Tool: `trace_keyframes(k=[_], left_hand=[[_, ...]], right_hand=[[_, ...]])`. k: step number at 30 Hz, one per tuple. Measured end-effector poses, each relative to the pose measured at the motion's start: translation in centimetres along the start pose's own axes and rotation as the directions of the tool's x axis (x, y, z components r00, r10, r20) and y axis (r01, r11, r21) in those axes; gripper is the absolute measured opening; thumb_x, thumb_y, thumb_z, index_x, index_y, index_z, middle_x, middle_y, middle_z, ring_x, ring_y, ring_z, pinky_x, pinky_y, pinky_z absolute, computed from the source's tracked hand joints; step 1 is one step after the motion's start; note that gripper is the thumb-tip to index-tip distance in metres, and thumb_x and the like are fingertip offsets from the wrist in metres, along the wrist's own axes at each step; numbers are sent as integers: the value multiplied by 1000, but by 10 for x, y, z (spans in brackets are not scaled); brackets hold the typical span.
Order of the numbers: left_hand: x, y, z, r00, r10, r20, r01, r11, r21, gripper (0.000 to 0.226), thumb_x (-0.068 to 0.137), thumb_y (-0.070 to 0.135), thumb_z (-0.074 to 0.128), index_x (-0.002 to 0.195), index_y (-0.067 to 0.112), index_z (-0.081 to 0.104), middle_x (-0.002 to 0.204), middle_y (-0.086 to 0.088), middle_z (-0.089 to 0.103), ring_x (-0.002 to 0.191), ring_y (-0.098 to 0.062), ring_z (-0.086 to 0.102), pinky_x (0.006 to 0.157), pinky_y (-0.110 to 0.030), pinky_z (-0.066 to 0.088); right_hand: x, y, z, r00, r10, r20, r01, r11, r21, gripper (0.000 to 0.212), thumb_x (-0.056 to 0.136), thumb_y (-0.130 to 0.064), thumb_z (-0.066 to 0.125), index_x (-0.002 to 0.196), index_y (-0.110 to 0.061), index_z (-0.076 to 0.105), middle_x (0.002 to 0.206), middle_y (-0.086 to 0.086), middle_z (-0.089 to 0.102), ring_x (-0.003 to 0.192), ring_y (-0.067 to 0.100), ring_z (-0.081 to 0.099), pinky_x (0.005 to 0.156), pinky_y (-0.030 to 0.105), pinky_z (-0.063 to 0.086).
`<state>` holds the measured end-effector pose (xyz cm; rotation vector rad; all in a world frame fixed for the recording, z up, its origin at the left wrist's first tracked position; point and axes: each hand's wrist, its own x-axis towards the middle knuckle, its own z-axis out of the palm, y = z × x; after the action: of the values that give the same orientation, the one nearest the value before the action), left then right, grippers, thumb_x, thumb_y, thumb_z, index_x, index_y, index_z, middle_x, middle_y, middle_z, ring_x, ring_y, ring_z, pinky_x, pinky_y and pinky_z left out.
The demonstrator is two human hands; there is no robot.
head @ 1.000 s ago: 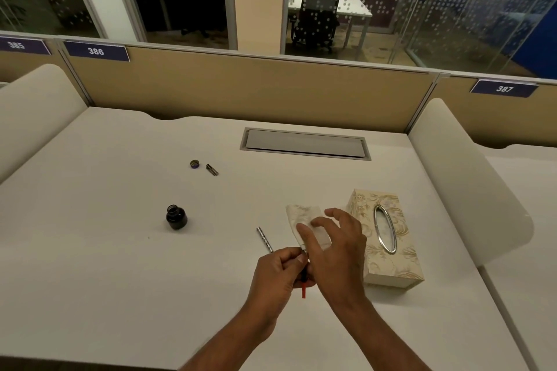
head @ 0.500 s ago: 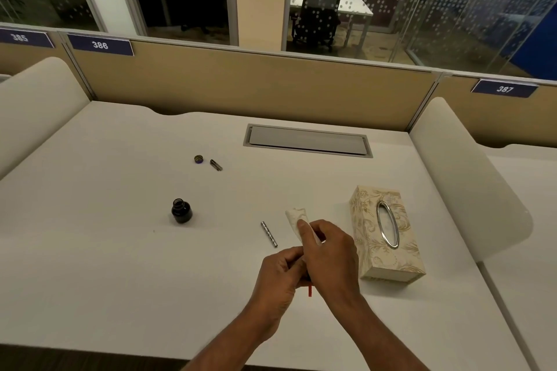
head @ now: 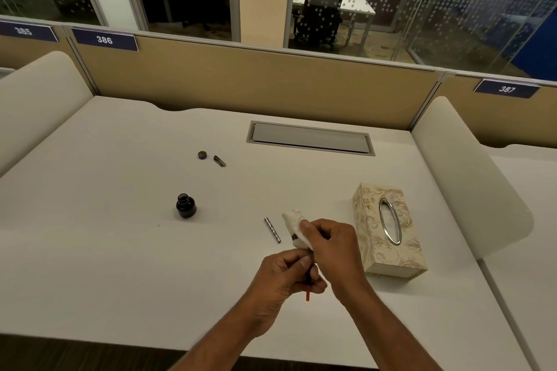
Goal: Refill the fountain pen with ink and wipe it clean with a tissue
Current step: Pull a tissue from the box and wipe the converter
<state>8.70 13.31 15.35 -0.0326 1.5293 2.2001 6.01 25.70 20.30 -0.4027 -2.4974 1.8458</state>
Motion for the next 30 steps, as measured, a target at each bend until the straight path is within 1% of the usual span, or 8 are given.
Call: trace_keyframes(k=[2,4,6,11,14,21,23,30], left_hand=[[-1,1,-6,997,-32,63,35,998,-48,30,103,28,60,114,3,73,93,-21,68,87,-32,73,89,-41,60],[-3,1,-9,993,-55,101,62,995,-73,33,104,29,60,116,-1,70,90,-15,66,85,-30,72,90,-43,59],[-4,2,-9,992,-63,110,72,994,-77,34,104,28,60,117,-2,69,89,-13,66,85,-29,72,90,-44,59],[-2,0,-7,1000,-20,12,20,1000,16,32,99,33,64,113,7,76,98,-19,76,90,-34,76,90,-42,61],[-1,-1,-4,999,-3,-32,5,998,62,32,95,36,66,113,13,79,103,-16,80,93,-34,78,90,-42,62],[-11,-7,-6,997,-57,-53,58,998,26,21,100,21,64,104,8,80,86,-17,75,87,-38,78,84,-42,63],[-13,-9,-6,993,-62,-96,63,998,8,20,101,18,62,102,10,81,85,-17,75,87,-40,78,84,-42,64],[-13,-10,3,990,1,-143,-6,999,-35,20,102,17,61,105,11,80,86,-17,76,88,-38,78,87,-45,63]], right_hand=[[1,-1,-2,998,27,49,-32,995,91,25,94,-25,69,74,-11,77,72,7,78,70,12,78,61,36,61],[0,-3,-3,994,37,98,-53,984,168,24,94,-24,70,75,-11,78,74,7,79,72,15,78,57,23,57],[-2,-4,-4,991,46,124,-71,976,206,23,94,-24,70,76,-12,79,75,8,79,73,16,78,57,20,56],[-4,4,5,998,-34,-46,36,998,54,24,95,-27,68,75,-17,78,72,7,76,74,28,76,67,47,62],[-6,6,10,983,-120,-141,113,992,-60,23,95,-28,66,76,-23,77,68,-3,74,69,20,71,67,45,59],[2,7,4,969,-146,-200,141,989,-41,24,96,-32,64,76,-25,75,67,-9,72,65,9,65,61,31,52],[4,7,2,973,-127,-191,127,992,-8,25,97,-34,64,76,-26,76,69,-9,74,65,7,67,60,27,51],[2,8,6,981,82,-176,-40,972,231,30,94,-37,67,71,-20,76,68,8,72,62,17,63,61,35,55]])
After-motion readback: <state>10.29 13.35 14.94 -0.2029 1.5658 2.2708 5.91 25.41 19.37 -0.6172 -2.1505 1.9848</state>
